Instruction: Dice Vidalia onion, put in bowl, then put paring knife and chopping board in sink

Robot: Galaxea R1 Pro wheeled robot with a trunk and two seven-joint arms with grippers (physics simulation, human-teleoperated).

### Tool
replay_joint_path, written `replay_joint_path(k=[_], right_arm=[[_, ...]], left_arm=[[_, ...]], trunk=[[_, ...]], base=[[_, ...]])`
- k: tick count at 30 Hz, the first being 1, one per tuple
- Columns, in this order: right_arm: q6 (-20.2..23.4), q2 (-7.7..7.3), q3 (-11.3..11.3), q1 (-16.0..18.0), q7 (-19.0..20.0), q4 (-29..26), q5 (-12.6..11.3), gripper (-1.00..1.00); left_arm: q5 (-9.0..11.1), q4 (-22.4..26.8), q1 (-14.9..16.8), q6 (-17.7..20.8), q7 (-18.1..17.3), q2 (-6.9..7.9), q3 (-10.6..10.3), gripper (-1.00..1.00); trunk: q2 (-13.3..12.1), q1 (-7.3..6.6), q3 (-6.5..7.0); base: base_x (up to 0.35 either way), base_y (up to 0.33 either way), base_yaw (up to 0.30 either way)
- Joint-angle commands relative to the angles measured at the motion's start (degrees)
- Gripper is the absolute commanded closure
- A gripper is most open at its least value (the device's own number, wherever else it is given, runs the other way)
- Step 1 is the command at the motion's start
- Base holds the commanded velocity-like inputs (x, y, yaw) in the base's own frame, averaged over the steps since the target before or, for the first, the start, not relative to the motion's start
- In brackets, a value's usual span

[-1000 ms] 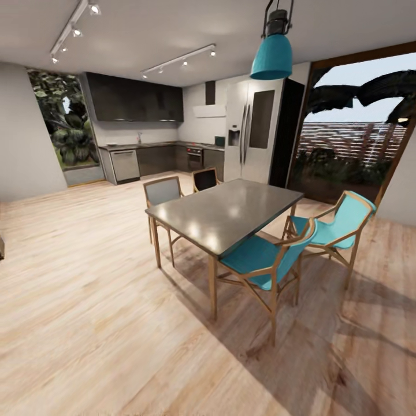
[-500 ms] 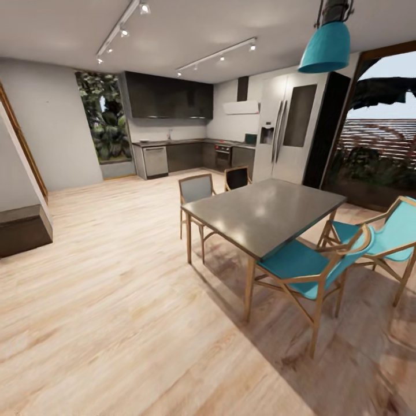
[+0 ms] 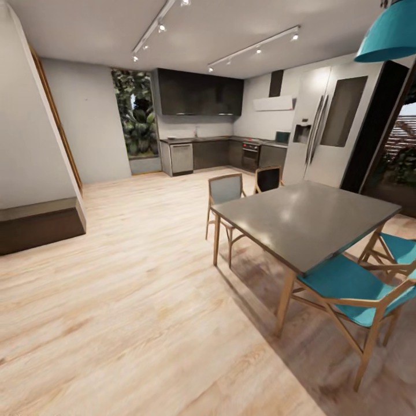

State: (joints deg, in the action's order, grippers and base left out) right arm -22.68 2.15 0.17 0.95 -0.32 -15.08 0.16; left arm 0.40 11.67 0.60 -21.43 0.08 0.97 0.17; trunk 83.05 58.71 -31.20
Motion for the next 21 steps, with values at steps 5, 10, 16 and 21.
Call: replay_joint_path(k=[5, 10, 16, 21], right_arm=[[-0.18, -0.01, 0.01, 0.02, -0.03, 0.02, 0.01, -1.0], [-0.18, 0.03, 0.01, 0.02, -0.03, 0.01, 0.01, -1.0], [-0.18, 0.02, 0.01, 0.02, -0.03, 0.04, 0.01, -1.0], [-0.18, 0.02, 0.01, 0.02, -0.03, 0.05, 0.01, -1.0]], left_arm=[[0.04, -0.07, 0.06, -0.19, 0.01, 0.0, 0.0, -1.0], [0.04, -0.07, 0.09, -0.19, 0.01, 0.0, 0.0, -1.0], [0.04, -0.07, 0.08, -0.19, 0.01, 0.06, 0.0, -1.0], [0.04, -0.07, 0.08, -0.19, 0.01, 0.08, 0.0, -1.0]], trunk=[[0.03, 0.02, -0.32], [0.03, 0.02, -0.58], [0.03, 0.02, -0.9], [0.03, 0.02, -1.17]], base=[[0.236, 0.152, 0.25], [0.239, 0.15, 0.25], [0.239, 0.15, 0.249], [0.239, 0.15, 0.249]])
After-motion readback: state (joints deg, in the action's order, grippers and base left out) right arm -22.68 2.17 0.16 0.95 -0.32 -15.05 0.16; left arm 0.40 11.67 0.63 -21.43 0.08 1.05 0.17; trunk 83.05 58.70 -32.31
